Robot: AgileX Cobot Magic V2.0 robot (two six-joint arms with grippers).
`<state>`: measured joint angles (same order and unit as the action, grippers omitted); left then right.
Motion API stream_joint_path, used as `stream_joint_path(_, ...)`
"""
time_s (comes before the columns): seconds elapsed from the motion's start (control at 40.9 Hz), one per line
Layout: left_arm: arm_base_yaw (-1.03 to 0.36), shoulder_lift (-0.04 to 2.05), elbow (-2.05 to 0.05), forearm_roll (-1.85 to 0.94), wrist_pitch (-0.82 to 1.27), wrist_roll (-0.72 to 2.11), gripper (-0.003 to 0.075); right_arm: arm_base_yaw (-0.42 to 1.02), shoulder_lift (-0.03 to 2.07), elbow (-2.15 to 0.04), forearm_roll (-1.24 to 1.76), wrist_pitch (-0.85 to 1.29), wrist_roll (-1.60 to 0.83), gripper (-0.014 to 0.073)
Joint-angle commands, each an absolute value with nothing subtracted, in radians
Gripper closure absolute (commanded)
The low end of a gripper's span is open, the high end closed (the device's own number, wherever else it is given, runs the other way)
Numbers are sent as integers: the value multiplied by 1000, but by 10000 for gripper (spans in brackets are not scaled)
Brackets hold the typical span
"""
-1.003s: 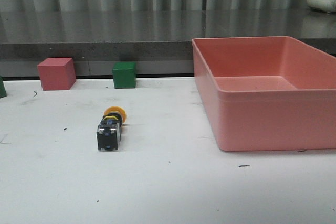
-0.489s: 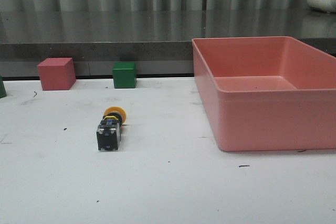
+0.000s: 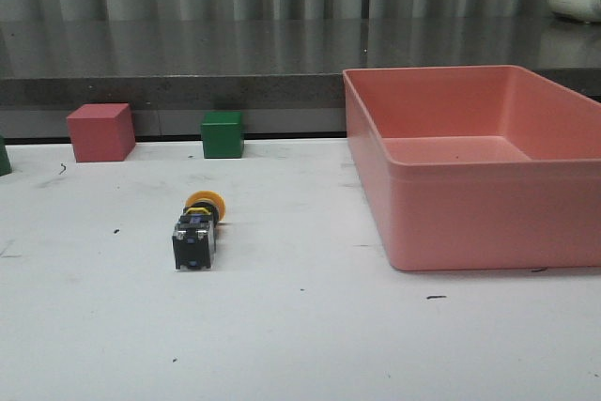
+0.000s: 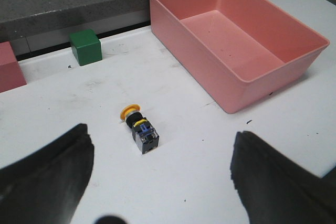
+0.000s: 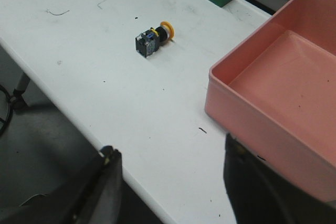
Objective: Place and stand button with both arms
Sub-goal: 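Withdraw the right gripper upward away from the button, then lower the left gripper over the lying button and close on it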
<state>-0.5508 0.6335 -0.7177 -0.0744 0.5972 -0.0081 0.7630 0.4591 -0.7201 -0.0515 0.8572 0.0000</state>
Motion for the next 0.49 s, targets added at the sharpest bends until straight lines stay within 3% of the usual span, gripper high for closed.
stream_joint_path(0.0,-558,638,-753,-87,509,-11,195,762,417,-726,-62,771,-7,144)
stream_joint_path(0.196,-558,700,-811,-87,583,-11,194,762,399,-724,-62,774,-7,144)
stream_joint_path(0.465,-558,1001,-1024,-87,817,-21,181,762,399,-724,-62,774,-7,144)
